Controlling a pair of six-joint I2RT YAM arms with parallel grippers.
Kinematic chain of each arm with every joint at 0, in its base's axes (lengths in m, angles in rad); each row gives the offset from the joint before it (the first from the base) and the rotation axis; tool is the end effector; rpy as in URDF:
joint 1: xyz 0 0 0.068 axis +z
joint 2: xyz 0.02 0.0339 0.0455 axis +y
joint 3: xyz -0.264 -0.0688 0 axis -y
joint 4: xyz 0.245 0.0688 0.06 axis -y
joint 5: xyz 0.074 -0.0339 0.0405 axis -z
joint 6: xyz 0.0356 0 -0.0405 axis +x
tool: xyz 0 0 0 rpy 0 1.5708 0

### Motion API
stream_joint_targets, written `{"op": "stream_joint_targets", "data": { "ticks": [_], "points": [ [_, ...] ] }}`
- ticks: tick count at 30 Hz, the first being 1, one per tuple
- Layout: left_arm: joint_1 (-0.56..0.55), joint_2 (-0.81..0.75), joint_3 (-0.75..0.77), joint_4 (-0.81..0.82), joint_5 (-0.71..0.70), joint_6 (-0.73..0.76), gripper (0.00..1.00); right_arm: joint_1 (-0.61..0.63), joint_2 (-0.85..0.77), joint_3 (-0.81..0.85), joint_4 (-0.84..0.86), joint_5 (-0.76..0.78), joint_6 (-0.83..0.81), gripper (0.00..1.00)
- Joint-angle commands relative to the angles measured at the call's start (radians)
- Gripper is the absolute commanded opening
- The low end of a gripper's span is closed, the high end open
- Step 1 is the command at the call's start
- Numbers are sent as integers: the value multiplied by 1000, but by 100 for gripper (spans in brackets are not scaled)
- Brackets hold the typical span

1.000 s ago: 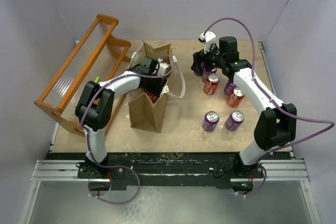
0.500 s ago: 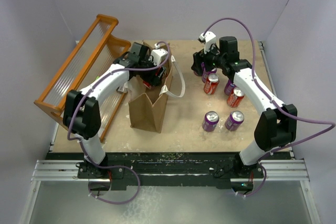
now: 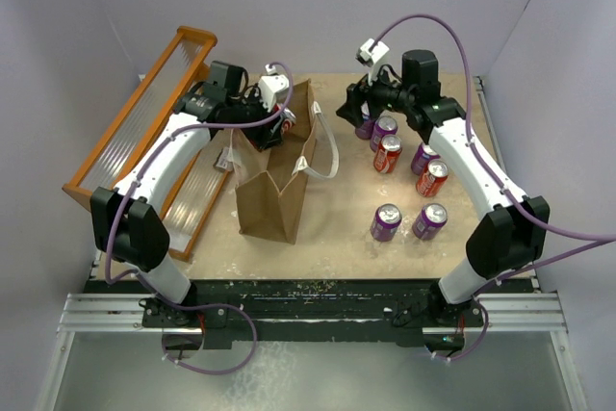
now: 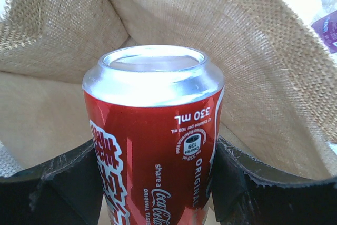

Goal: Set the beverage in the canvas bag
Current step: Pick up the drink from the canvas bag, then adjust the drink.

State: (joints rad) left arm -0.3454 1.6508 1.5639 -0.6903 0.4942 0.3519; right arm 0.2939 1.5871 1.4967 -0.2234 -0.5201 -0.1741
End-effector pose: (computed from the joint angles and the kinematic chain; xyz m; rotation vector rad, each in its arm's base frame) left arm 0.3382 -0.1396 0.3413 1.0092 2.0682 -0.5742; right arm 0.3524 0.1251 0.3827 -0.7756 1.7135 0.5708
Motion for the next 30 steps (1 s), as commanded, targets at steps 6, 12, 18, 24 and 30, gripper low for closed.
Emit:
{"op": "stream_joint_targets", "data": {
  "ticks": [6,12,18,24,30],
  "points": [
    [8,-73,203,45,110,123,0,63,55,157,122,-281,278,85],
    [6,-65,237,77,95,168,0,78,103,255,210,-329,463,91],
    [6,-58,264,111,100,159,0,82,189,356,210,-407,548,97],
    [2,-56,271,119,108,167,0,93,252,419,215,-475,596,98],
    [-13,-57,272,127,110,185,0,113,322,510,145,-500,595,99]
  ]
}}
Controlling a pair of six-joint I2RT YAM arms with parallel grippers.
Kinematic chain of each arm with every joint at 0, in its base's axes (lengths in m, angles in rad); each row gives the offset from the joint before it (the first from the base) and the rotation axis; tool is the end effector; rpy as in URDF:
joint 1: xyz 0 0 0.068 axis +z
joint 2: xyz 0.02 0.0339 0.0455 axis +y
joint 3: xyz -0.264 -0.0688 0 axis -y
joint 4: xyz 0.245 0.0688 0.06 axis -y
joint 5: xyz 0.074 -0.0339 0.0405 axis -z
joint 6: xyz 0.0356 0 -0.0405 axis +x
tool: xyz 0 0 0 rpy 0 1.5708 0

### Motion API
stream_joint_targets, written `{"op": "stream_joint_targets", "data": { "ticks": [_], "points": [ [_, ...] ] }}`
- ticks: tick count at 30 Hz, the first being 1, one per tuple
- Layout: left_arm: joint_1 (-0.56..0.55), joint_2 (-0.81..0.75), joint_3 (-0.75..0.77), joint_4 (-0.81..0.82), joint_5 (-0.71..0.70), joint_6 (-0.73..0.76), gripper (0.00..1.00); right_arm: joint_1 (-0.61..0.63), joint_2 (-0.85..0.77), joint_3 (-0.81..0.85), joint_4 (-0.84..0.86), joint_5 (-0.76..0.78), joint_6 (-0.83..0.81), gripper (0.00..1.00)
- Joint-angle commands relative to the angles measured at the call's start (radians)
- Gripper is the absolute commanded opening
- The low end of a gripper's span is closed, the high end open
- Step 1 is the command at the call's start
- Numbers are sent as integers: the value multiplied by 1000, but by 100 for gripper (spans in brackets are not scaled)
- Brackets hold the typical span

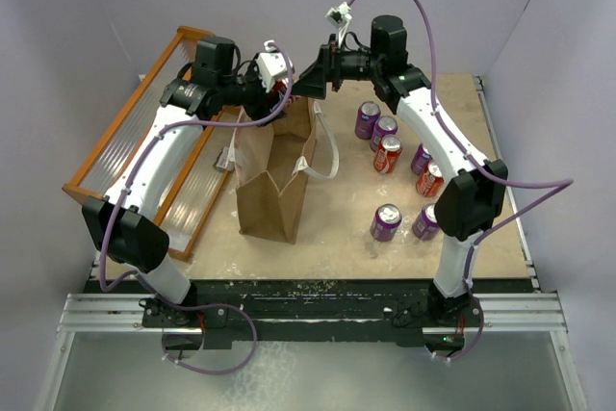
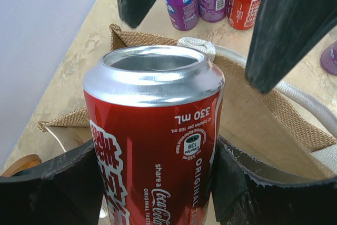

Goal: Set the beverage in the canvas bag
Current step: Adjust the drink.

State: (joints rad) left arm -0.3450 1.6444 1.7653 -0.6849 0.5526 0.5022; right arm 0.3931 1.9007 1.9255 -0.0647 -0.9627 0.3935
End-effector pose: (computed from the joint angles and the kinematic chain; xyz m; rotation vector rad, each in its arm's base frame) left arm 0.3358 -0.1405 0.4101 1.1371 1.7412 -0.4920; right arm 0.3982 0.1968 0.4256 -0.7967 1.5881 1.3509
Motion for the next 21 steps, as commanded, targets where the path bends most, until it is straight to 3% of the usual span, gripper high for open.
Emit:
{"op": "stream_joint_targets", "data": {
  "ticks": [1,7,13,16,21],
  "points": [
    [-15,-51,70,123,53,35,0,13,18,88,-12,-64,34,99],
    [-29,-39,76,136,46,43,0,25,59,117,-4,-98,56,97],
    [-42,-11,93,150,33,38,0,26,84,112,48,-143,107,82],
    [-44,3,103,161,25,28,0,25,93,113,55,-171,120,71],
    [-47,18,113,167,30,25,0,-13,84,78,148,-153,217,42]
  ]
}}
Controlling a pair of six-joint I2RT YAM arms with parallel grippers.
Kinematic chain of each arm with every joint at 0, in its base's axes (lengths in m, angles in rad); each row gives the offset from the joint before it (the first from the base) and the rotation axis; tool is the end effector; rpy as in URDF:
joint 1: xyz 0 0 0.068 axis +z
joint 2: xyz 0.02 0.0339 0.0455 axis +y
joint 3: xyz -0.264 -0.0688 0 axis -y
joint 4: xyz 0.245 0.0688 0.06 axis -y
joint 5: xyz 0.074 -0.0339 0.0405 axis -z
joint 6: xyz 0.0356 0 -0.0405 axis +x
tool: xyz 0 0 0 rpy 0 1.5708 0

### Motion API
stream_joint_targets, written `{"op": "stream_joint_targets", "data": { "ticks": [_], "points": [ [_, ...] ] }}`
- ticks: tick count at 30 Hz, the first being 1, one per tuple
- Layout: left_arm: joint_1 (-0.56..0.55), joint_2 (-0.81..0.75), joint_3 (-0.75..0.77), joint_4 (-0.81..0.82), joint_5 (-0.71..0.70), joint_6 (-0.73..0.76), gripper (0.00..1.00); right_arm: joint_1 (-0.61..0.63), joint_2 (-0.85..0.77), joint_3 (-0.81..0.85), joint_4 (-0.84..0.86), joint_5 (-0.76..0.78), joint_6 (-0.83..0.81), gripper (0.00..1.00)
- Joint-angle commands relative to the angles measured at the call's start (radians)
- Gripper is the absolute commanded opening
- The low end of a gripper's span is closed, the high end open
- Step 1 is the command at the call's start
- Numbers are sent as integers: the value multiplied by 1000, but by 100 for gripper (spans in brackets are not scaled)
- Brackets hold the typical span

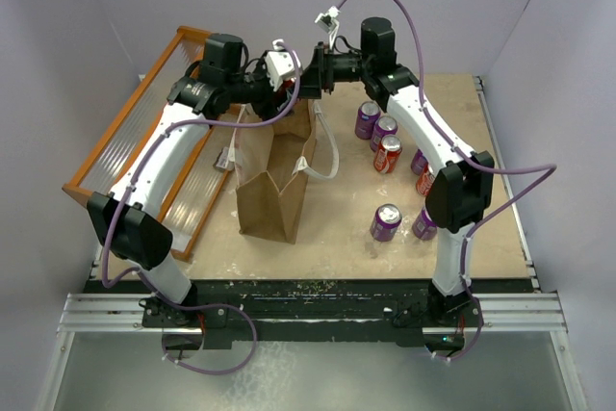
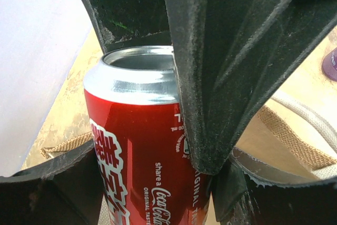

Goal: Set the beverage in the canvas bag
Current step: Adjust the drink.

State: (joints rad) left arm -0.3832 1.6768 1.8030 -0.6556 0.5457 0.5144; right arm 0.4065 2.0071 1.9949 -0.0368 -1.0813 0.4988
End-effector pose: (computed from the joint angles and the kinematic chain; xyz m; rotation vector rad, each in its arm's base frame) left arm 0.3396 -0.1568 0.4136 1.1721 1.6844 -0.4896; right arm 0.4174 0.2139 0.4053 -0.8367 1.6344 1.5244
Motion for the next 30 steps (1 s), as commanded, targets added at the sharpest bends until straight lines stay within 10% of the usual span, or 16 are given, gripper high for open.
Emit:
{"op": "stream_joint_targets", "data": {
  "ticks": [1,5,8,11,18,30],
  "points": [
    [-9,-12,74,138,40,12,0,-37,-29,-7,171,-28,144,33],
    [-10,-10,75,155,49,-21,29,-63,-47,-28,216,24,188,0],
    [-10,-18,75,172,50,-61,76,-76,-69,-30,237,70,198,0],
    [-9,-28,74,187,57,-97,97,-89,-90,-34,272,112,226,0],
    [49,-51,72,215,138,-217,99,-118,-115,-22,288,189,256,0],
    [224,-43,-51,640,441,-1004,99,-133,-83,119,359,288,352,0]
  ]
}}
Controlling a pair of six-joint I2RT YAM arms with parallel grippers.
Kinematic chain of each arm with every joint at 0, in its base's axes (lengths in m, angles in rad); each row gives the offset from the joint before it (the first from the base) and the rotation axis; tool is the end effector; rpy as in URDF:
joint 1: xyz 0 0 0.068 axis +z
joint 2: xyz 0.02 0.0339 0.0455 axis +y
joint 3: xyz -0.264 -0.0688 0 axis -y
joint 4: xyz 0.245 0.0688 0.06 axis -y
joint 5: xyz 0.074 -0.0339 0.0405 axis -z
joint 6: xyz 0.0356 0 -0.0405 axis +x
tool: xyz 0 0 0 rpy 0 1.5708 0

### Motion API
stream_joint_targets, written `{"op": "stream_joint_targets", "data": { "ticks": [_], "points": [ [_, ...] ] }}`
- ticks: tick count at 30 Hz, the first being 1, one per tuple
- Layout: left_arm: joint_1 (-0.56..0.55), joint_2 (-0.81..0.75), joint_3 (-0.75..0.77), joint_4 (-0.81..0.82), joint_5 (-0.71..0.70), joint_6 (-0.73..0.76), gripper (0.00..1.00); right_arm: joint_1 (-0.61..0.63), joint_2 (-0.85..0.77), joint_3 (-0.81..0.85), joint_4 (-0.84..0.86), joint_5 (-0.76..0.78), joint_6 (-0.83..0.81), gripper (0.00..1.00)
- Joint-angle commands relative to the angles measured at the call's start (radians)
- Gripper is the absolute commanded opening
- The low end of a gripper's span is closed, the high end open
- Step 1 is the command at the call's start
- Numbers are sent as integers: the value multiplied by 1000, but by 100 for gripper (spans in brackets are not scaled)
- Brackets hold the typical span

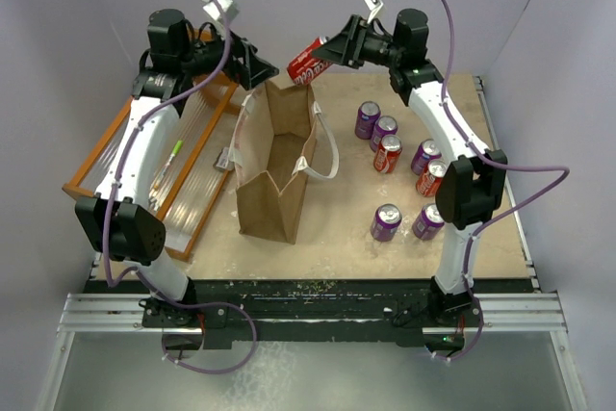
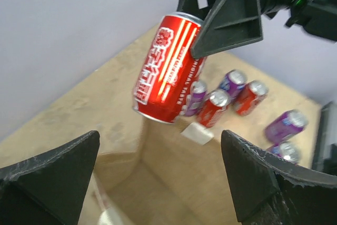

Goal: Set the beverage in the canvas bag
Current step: Adjust the drink.

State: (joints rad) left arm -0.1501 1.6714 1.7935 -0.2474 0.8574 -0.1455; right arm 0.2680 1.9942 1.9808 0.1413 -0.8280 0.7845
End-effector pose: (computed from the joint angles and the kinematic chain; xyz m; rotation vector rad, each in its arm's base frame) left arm 0.3706 -0.0833 0.4534 0.6548 1.6137 -0.9400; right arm 0.4478 0.1501 0.4234 -0.3386 1.6282 1.4148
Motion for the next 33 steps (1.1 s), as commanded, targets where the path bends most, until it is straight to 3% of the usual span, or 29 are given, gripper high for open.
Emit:
{"op": "stream_joint_targets", "data": {
  "ticks": [1,6,14,33],
  "points": [
    [-8,-38,-57,280,134,-419,99,8,-71,138,193,39,77,0],
    [-1,-34,-107,411,128,-615,99,25,-99,136,239,49,101,0],
    [4,-21,-148,570,164,-774,99,63,-116,147,256,33,104,0],
    [37,-43,-223,708,168,-872,99,129,-123,215,217,56,112,0]
  ]
}}
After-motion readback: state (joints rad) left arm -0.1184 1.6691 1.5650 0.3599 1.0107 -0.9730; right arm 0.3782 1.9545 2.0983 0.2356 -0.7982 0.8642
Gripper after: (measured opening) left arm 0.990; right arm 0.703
